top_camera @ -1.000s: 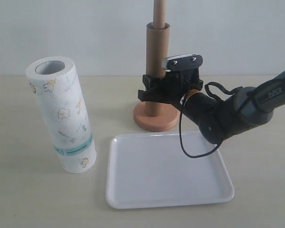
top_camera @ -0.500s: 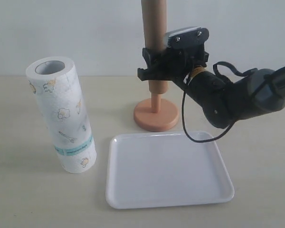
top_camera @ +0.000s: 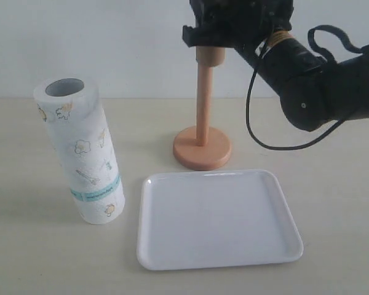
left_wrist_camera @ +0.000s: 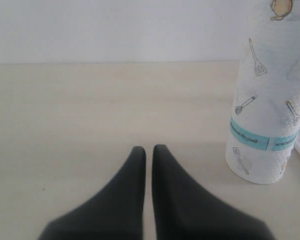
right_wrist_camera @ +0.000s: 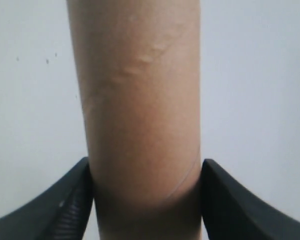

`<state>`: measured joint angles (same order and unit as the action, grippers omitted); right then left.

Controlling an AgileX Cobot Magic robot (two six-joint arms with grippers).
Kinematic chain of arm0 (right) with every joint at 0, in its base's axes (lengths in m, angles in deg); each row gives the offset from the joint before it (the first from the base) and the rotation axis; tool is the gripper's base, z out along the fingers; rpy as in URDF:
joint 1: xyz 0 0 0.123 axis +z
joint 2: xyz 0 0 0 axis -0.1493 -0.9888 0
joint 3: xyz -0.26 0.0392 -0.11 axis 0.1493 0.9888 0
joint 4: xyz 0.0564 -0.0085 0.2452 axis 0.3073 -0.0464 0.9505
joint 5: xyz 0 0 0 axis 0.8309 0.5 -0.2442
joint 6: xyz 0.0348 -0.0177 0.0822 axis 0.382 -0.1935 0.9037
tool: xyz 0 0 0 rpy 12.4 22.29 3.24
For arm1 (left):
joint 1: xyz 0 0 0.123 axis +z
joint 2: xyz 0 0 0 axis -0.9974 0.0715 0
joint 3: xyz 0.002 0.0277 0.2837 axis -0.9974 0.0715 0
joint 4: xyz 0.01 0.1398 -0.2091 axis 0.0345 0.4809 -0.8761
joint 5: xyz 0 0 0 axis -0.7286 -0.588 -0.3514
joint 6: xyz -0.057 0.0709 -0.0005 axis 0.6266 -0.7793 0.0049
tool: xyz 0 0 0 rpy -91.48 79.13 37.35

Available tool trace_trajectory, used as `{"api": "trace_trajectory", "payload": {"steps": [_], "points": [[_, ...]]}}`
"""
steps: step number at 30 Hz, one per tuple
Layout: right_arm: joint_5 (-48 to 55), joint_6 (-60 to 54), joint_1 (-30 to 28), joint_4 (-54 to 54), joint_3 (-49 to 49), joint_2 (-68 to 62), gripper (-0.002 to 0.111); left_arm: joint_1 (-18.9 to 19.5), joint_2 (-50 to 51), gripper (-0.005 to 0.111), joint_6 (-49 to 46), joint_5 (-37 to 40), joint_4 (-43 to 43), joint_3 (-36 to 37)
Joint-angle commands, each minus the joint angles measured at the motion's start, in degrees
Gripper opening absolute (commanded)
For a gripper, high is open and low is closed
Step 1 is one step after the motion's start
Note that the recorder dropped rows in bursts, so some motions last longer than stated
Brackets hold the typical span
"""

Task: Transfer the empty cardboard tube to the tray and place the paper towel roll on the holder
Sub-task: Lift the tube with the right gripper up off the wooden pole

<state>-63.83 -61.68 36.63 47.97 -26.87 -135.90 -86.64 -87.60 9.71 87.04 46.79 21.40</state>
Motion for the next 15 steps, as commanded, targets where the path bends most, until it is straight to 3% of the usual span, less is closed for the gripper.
{"api": "trace_trajectory", "payload": {"steps": [1,15], "points": [[-4.9,0.6,0.1,1.6,-0.3,3.9,0.000,0.2,-0.2,0.004,0.0,-0.2,0.0,0.2],[-7.5,3.9,0.1,1.9,-0.3,9.9,0.000,0.2,-0.2,0.004,0.0,-0.2,0.0,0.2]]}}
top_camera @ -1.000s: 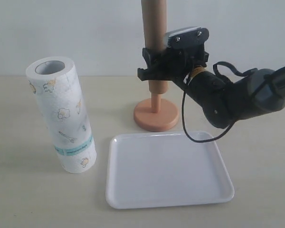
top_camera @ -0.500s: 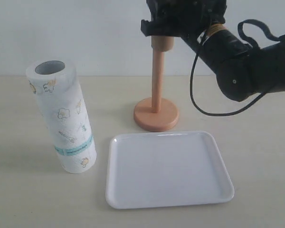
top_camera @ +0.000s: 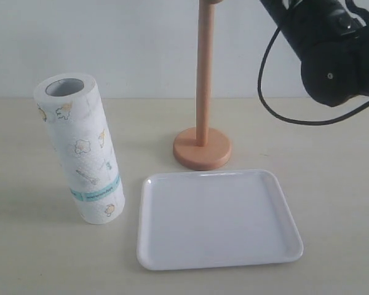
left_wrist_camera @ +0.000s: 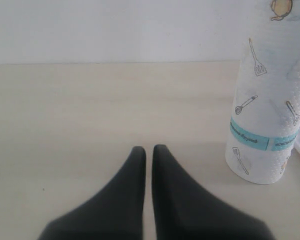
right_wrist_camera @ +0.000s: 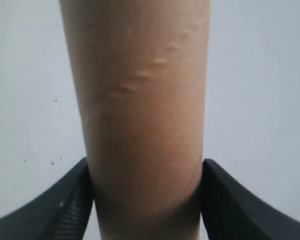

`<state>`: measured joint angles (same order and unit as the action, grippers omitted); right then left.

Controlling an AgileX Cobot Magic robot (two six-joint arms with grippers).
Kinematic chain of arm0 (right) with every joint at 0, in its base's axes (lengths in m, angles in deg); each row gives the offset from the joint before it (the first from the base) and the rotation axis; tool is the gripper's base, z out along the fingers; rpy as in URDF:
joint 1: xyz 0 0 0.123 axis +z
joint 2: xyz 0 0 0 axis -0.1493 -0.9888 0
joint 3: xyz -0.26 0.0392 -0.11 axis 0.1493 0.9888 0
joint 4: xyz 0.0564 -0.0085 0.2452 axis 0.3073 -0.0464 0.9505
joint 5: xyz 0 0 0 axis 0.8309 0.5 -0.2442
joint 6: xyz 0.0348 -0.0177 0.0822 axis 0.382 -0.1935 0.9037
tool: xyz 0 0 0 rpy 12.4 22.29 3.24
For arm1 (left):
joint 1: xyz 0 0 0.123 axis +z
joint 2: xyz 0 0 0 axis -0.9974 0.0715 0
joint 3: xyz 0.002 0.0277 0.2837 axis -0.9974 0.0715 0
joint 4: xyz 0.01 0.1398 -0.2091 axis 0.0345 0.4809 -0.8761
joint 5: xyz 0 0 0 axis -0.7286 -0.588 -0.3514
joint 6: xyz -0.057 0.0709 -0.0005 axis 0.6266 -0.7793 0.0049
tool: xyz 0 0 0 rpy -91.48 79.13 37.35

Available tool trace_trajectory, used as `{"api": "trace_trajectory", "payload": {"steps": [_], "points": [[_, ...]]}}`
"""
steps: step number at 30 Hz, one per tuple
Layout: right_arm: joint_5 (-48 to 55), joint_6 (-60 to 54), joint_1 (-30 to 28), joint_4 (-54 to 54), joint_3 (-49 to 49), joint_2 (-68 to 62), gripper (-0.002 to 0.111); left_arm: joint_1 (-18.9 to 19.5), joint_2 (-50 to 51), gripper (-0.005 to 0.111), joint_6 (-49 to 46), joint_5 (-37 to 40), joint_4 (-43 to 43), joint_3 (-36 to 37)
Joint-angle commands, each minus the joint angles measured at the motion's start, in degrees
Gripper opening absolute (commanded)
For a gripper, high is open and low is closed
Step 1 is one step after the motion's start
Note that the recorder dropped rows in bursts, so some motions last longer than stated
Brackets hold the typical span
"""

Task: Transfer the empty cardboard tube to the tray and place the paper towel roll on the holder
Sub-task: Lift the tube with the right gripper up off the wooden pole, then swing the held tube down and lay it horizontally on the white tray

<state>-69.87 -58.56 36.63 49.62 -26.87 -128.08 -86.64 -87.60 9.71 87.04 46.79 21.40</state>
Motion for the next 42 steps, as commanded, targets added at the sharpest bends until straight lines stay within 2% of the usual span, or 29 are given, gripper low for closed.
{"api": "trace_trajectory", "payload": {"steps": [1,6,10,15,26,29,33,37,42], "points": [[-1.4,0.7,0.1,0.3,-0.3,2.6,0.000,0.2,-0.2,0.004,0.0,-0.2,0.0,0.2],[1.3,0.2,0.1,0.2,-0.3,6.5,0.000,0.2,-0.2,0.004,0.0,-0.2,0.0,0.2],[9.5,-1.2,0.1,0.2,-0.3,11.2,0.000,0.2,-0.2,0.004,0.0,-0.2,0.0,0.2],[26.3,-10.8,-0.1,0.2,-0.3,19.2,0.000,0.2,-0.2,0.004,0.0,-0.2,0.0,0.2],[54.8,-18.3,-0.1,0.6,-0.3,35.9,0.000,0.2,-0.2,0.004,0.0,-0.2,0.0,0.2],[69.8,-21.4,-0.1,0.1,-0.3,39.8,0.000,0.2,-0.2,0.004,0.0,-0.2,0.0,0.2],[87.8,-28.8,-0.1,0.1,-0.3,40.3,0.000,0.2,-0.2,0.004,0.0,-0.2,0.0,0.2],[97.2,-31.8,-0.1,0.1,-0.1,39.5,0.000,0.2,-0.2,0.004,0.0,-0.2,0.0,0.2],[105.4,-40.1,-0.1,3.5,-0.2,31.3,0.000,0.2,-0.2,0.004,0.0,-0.2,0.0,0.2]]}}
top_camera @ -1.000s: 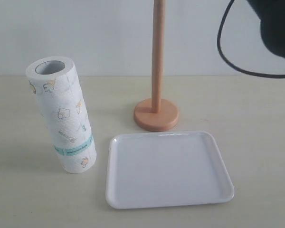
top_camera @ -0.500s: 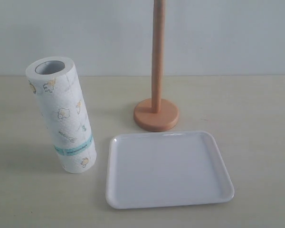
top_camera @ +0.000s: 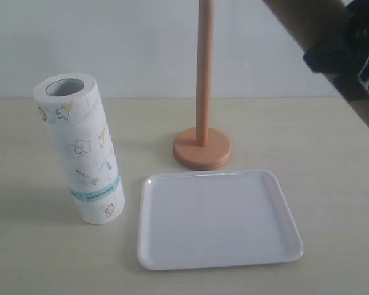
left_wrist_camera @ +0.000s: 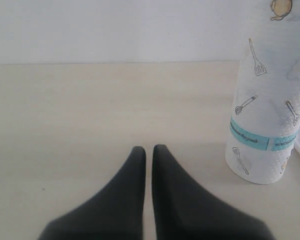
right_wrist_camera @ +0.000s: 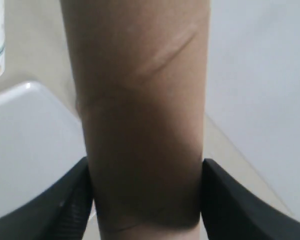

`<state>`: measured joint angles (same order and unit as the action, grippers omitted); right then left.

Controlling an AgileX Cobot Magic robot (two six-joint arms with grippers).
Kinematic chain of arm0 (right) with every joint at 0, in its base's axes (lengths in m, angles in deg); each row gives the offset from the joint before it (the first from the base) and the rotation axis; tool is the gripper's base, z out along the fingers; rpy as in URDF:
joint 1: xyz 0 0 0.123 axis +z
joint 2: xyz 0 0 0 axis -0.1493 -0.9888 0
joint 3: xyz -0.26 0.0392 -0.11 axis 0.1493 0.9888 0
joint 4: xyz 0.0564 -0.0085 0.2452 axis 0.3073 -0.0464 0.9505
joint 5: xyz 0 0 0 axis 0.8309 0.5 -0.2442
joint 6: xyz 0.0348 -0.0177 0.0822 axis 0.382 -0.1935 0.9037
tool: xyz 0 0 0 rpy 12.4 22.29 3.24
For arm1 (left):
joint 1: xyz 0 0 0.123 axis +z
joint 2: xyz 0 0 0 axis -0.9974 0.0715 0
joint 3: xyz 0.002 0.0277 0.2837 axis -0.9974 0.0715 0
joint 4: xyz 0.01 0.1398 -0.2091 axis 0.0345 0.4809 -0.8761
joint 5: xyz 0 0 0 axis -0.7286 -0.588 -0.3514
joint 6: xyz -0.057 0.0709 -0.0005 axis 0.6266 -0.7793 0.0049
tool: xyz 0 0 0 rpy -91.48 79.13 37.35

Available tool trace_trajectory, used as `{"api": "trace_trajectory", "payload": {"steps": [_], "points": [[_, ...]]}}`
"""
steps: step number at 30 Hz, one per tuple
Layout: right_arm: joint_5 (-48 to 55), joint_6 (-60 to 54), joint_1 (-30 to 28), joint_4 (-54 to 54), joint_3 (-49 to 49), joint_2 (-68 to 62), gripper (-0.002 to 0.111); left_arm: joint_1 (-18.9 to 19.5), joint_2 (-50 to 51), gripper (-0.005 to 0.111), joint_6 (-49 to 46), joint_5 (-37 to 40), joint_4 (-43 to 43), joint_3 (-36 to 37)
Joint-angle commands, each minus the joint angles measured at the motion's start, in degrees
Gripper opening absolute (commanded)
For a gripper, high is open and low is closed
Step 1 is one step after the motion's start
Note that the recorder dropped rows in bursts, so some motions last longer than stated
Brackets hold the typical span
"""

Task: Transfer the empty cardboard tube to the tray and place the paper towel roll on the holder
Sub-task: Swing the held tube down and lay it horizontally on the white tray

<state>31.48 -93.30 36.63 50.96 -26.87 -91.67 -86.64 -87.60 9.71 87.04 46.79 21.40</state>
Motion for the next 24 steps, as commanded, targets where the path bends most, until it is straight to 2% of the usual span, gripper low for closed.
{"api": "trace_trajectory", "payload": {"steps": [1,6,10,18,24], "points": [[4.2,-5.9,-0.1,2.2,-0.2,-6.6,0.000,0.2,-0.2,0.004,0.0,-0.2,0.0,0.2],[4.7,-9.5,0.2,4.7,-0.2,-13.7,0.000,0.2,-0.2,0.004,0.0,-0.2,0.0,0.2],[5.2,-14.9,3.2,5.6,-0.2,-19.2,0.000,0.2,-0.2,0.004,0.0,-0.2,0.0,0.2],[1.9,-16.5,9.2,-2.6,-0.2,-28.4,0.000,0.2,-0.2,0.004,0.0,-0.2,0.0,0.2],[-0.6,-17.1,10.4,-5.1,-0.2,-34.2,0.000,0.2,-0.2,0.004,0.0,-0.2,0.0,0.2]]}}
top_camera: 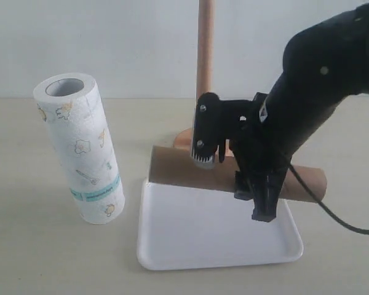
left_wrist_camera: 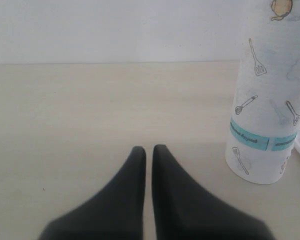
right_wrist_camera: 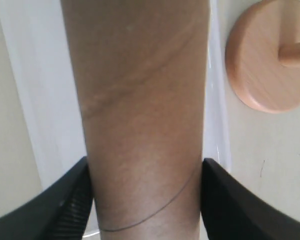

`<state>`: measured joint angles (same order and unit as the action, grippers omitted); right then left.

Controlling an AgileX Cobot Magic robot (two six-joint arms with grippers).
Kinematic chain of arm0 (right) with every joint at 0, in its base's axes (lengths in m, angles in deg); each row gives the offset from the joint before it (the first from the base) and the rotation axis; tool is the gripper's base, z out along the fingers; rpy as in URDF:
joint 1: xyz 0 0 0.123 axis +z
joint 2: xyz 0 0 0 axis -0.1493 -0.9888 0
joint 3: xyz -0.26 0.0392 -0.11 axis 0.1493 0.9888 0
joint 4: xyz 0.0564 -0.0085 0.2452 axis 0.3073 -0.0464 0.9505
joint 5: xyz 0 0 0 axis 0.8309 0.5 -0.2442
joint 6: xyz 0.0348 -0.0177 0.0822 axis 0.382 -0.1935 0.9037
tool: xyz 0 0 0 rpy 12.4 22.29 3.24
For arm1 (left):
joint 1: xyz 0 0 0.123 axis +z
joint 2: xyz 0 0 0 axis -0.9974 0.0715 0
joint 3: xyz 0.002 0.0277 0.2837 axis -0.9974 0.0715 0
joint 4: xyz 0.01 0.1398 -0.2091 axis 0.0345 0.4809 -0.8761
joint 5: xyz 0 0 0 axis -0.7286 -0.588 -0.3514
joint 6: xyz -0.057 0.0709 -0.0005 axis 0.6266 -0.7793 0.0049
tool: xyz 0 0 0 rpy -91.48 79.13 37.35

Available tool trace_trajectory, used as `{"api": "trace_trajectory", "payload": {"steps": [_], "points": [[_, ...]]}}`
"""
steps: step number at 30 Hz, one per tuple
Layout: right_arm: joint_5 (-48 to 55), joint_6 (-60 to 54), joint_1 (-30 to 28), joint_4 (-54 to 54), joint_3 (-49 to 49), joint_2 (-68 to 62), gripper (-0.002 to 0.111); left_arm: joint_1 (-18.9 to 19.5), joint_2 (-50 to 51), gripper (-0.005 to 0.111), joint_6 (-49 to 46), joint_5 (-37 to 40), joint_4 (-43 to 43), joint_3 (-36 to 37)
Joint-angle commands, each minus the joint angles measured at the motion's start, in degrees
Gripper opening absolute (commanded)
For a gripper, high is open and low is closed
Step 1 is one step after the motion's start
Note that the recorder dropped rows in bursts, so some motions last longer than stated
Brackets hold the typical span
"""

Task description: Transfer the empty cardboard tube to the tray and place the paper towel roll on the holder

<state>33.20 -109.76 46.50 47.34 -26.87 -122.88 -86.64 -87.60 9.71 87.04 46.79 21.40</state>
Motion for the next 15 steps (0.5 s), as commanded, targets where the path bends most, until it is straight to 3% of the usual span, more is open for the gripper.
{"api": "trace_trajectory", "payload": {"steps": [1,15], "points": [[-3.2,-0.8,0.5,-1.5,-0.2,-3.9,0.000,0.2,-0.2,0.004,0.0,-0.2,0.0,0.2],[-8.7,-6.9,0.5,-2.3,-0.2,-11.7,0.000,0.2,-0.2,0.004,0.0,-0.2,0.0,0.2]]}}
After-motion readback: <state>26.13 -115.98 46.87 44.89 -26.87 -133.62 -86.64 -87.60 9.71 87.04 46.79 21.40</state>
